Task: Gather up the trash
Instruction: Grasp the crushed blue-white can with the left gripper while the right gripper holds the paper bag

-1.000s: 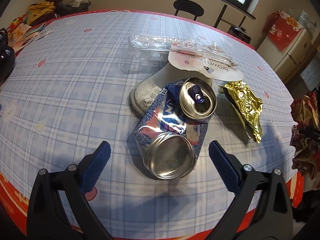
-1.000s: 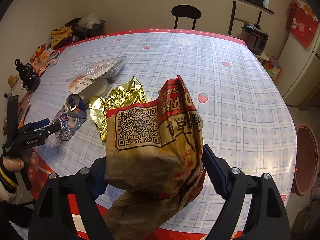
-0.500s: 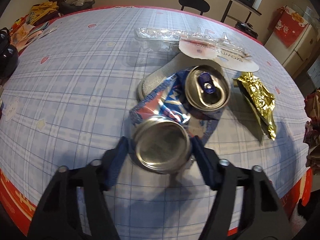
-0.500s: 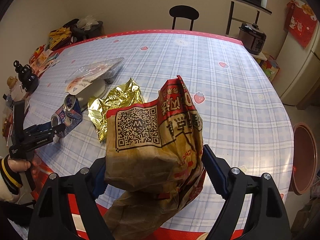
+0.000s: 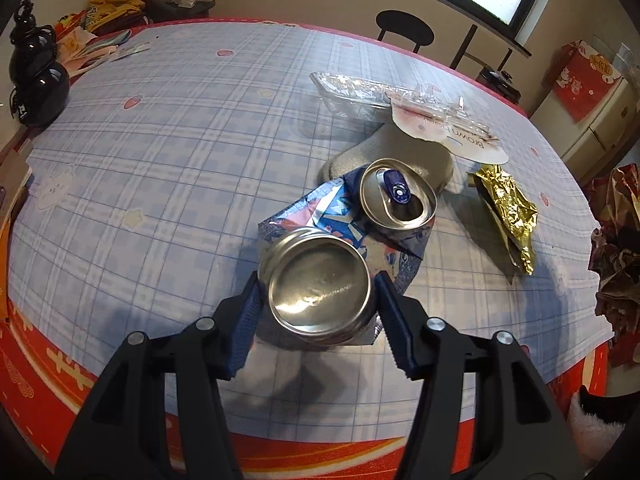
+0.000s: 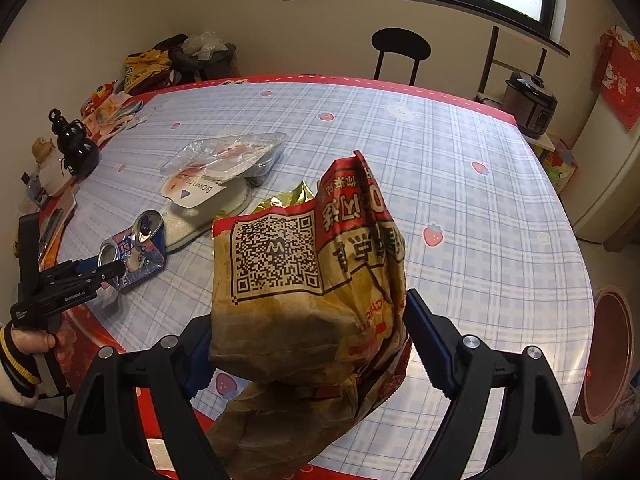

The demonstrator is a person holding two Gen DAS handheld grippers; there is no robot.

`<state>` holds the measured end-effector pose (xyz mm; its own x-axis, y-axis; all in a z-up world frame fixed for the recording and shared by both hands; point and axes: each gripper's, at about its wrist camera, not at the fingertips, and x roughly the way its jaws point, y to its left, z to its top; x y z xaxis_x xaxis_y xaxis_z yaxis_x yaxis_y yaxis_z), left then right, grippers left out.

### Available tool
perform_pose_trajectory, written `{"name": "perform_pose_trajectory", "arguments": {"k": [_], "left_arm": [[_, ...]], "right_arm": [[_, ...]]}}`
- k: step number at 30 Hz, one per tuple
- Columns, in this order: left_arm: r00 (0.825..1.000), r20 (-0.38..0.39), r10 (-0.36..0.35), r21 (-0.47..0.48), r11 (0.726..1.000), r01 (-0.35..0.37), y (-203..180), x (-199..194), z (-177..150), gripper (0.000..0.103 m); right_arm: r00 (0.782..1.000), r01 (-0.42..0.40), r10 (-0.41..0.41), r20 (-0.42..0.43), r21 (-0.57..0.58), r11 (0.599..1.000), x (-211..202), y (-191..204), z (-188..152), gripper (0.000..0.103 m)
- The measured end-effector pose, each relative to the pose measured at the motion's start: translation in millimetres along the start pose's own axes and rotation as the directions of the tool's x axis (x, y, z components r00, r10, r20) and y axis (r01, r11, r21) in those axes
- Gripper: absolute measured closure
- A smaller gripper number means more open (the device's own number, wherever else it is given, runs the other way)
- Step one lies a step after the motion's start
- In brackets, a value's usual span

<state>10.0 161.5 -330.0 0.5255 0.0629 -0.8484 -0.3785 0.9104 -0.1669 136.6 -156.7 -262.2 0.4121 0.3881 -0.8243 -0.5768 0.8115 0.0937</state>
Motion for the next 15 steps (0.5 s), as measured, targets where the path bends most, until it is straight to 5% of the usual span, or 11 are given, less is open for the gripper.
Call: {"name": "perform_pose_trajectory", "arguments": {"k": [6,8,15], "left_arm": [[0.999,0.047,0.004,-0.027,1.0,-0.002,10,-29,-4,0.048],[0.999,0.053,-0.006,-0.034,0.999,0.008,12,-38,-5,0.074],[0.998,0.061,0.011,-0.053,0.999,-0.007,24,-49,-10,0.074]], "right_arm": [[0.999,-0.034,0.035,0.016,-0.038,0.999,0,18,8,0.022],[0.999,-0.046,0.047,0.021,-0.045,0.998,0,22,10,0.022],[0.996,-0.082,0.084,0.025,-0.063,0.995,3,34,13,0.022]]}}
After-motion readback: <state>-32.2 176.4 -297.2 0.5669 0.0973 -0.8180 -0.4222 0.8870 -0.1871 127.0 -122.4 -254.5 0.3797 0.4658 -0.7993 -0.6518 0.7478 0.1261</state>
